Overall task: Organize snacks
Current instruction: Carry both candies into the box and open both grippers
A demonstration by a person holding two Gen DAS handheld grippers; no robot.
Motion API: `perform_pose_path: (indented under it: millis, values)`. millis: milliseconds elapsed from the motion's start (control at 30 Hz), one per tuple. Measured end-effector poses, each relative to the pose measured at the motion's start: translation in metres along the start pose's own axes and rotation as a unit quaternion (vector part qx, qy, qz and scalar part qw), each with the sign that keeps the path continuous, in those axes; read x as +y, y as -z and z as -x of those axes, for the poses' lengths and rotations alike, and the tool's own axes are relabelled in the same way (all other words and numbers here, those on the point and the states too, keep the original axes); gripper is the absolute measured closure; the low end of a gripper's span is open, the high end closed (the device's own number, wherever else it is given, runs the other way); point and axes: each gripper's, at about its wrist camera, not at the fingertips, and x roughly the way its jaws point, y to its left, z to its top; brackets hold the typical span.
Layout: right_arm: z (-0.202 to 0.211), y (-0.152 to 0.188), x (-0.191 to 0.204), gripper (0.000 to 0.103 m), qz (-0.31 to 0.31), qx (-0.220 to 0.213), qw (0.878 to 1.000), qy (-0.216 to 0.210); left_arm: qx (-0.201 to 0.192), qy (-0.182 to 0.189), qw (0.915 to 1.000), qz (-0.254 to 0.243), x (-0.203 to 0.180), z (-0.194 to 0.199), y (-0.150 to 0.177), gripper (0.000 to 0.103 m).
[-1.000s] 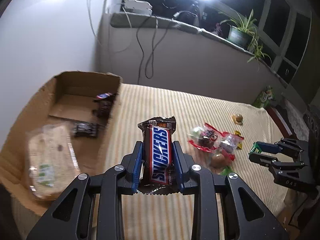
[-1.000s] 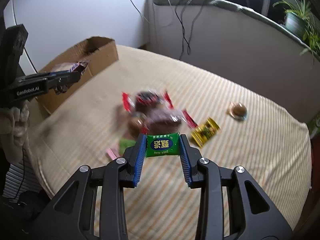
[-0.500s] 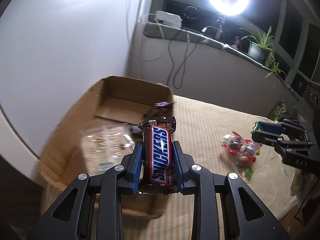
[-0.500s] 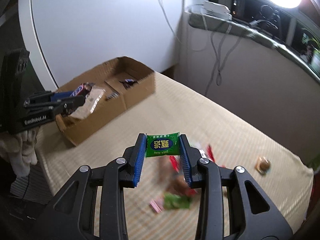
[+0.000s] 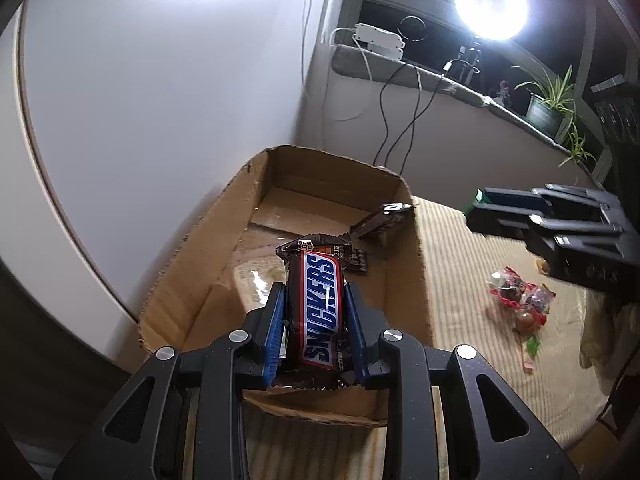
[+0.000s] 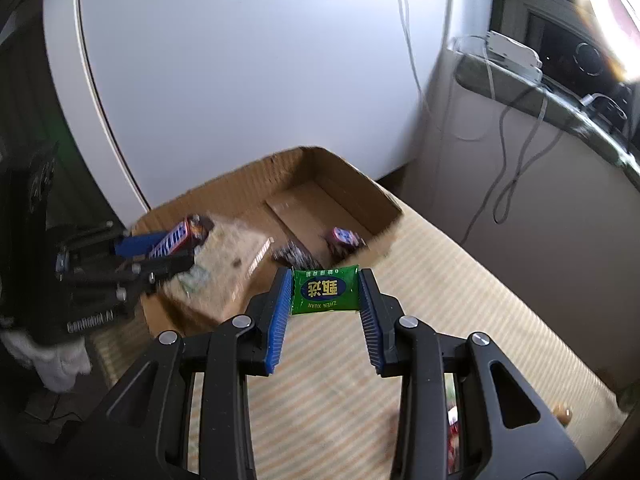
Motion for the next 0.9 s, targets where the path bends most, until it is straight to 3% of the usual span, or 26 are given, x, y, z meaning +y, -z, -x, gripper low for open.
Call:
perform_pose_path:
  millis: [367, 900]
  values:
    - [-0.055, -0.047, 0.010, 0.068, 0.009, 0.011, 0.999, -0.031, 0.001, -0.014, 0.9999, 0.004, 0.008, -0.012, -0.011, 0.076]
    - [-0.114, -0.075, -0.015, 0.068, -0.014, 0.042, 0.998, -0.052, 0.007, -0.030, 0.9995, -0.010, 0.002, -0.043, -0.041, 0.076]
